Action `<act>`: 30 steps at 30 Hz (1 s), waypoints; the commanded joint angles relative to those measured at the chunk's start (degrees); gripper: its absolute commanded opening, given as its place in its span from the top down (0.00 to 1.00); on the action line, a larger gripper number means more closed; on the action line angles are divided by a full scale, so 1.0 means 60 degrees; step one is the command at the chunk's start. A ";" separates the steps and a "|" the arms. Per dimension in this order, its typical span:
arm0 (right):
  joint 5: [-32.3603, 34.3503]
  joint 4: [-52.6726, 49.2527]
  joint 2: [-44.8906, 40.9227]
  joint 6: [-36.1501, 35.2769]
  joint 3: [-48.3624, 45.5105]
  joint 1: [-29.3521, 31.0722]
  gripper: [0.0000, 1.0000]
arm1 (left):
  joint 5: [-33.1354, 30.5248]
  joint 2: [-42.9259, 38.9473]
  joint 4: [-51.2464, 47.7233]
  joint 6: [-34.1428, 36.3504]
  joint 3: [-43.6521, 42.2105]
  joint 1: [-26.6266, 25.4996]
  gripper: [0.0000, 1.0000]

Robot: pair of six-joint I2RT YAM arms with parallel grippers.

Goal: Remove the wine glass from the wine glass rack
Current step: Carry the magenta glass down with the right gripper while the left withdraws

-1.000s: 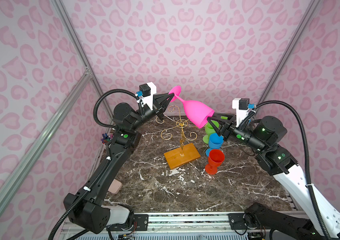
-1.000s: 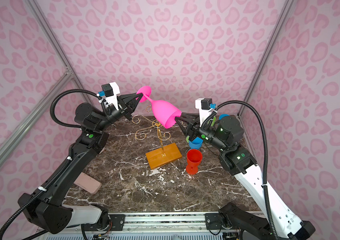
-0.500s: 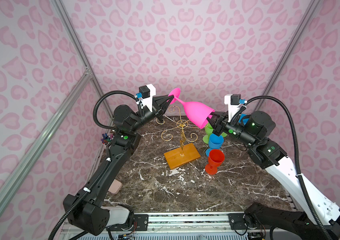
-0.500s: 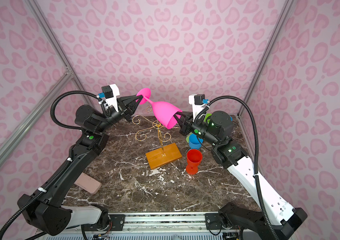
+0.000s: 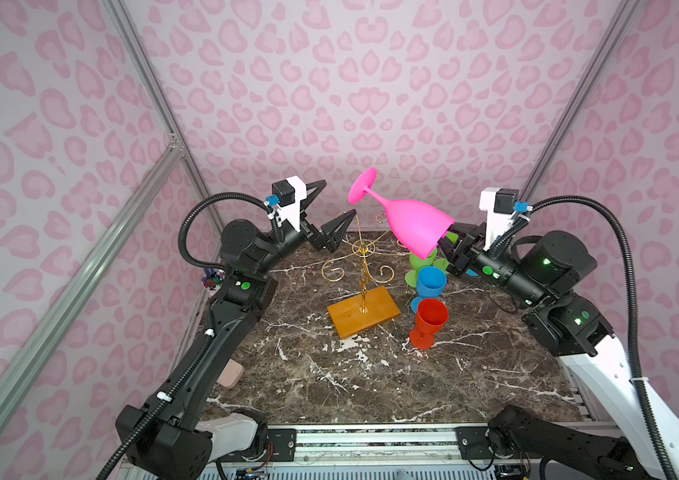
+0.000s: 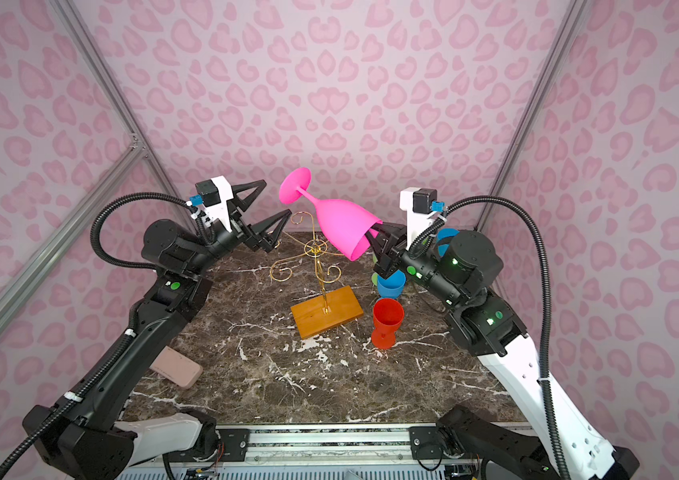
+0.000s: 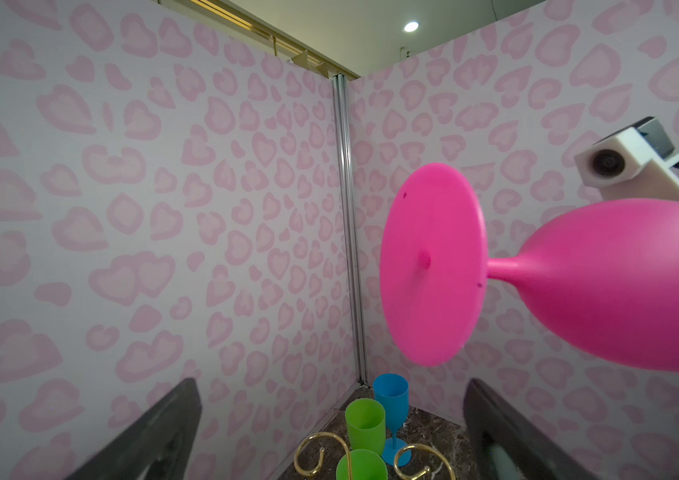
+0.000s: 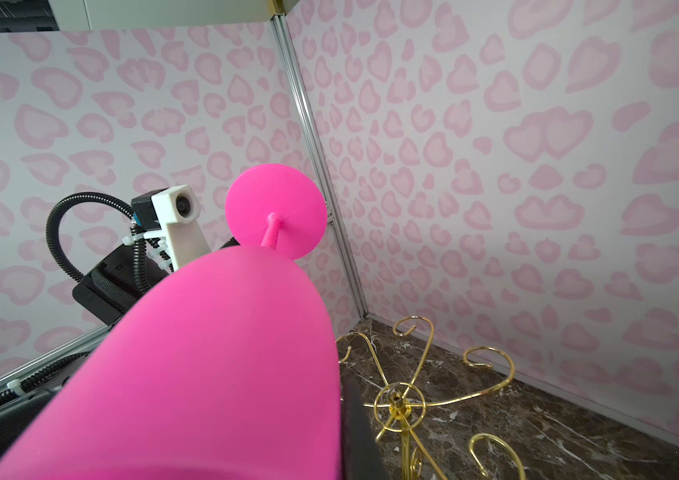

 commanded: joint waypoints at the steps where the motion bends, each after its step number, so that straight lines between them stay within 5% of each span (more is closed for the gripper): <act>1: 0.0544 -0.1254 -0.0447 -0.0710 0.0245 -0.0068 1.00 | -0.0907 -0.0472 0.0469 0.0257 -0.0355 0.0028 0.03; 5: 0.0765 -0.2738 -0.1120 -0.1350 0.0550 -0.0068 1.00 | -0.1729 -0.1044 0.0845 0.0308 -0.0940 0.0129 0.03; 10: -0.0259 -0.4807 -0.1617 -0.2262 0.1724 -0.0079 1.00 | -0.2753 -0.1768 0.1067 0.0321 -0.1709 0.0420 0.03; 21: -0.1864 -0.6655 -0.1673 -0.2853 0.1506 -0.0001 1.00 | -0.4026 -0.3069 0.1179 -0.0501 -0.3253 0.1676 0.03; 26: -0.1531 -0.7474 -0.1338 -0.3130 0.1244 0.0829 1.00 | -0.4357 -0.3551 0.1062 -0.0589 -0.3769 0.2149 0.03; 30: -0.0132 -0.7927 -0.0888 -0.3164 0.1070 0.2369 1.00 | -0.4456 -0.3713 0.1046 -0.0734 -0.4011 0.2427 0.03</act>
